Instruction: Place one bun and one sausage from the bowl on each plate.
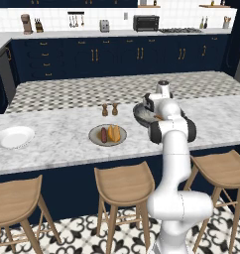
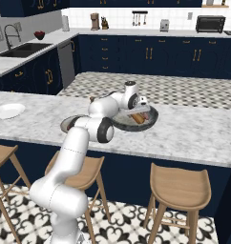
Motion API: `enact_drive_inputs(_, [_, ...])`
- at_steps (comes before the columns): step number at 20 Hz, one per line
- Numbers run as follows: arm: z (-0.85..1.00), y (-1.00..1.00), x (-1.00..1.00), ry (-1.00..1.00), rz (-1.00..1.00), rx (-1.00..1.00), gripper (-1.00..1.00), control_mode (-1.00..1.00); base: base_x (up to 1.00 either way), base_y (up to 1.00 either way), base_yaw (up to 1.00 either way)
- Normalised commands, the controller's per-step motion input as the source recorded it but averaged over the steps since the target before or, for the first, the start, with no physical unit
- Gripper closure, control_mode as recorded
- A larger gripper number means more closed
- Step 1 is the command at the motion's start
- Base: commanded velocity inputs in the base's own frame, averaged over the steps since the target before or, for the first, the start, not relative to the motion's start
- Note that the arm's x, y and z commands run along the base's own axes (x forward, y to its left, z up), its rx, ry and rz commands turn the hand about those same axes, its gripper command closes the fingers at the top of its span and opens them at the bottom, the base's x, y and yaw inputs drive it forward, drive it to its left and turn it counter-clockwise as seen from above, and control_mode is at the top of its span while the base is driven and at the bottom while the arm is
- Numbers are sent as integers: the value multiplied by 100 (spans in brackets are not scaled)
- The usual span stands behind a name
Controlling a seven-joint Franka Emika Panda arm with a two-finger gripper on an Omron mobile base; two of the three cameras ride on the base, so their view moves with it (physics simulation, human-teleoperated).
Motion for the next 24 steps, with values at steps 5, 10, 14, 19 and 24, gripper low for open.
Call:
enact_drive_inputs(5, [-14,17,0,1,1,-1,-100,-100,0,0,0])
enact_drive_inputs(10, [0,11,0,3,2,-1,-100,-100,0,0,0])
enact_drive_inputs(14, [0,0,0,0,0,0,100,-100,0,0,0])
enact_drive_inputs(19, [0,0,0,0,0,0,100,-100,0,0,0])
enact_drive_inputs(24, [9,0,0,0,0,0,100,-100,0,0,0])
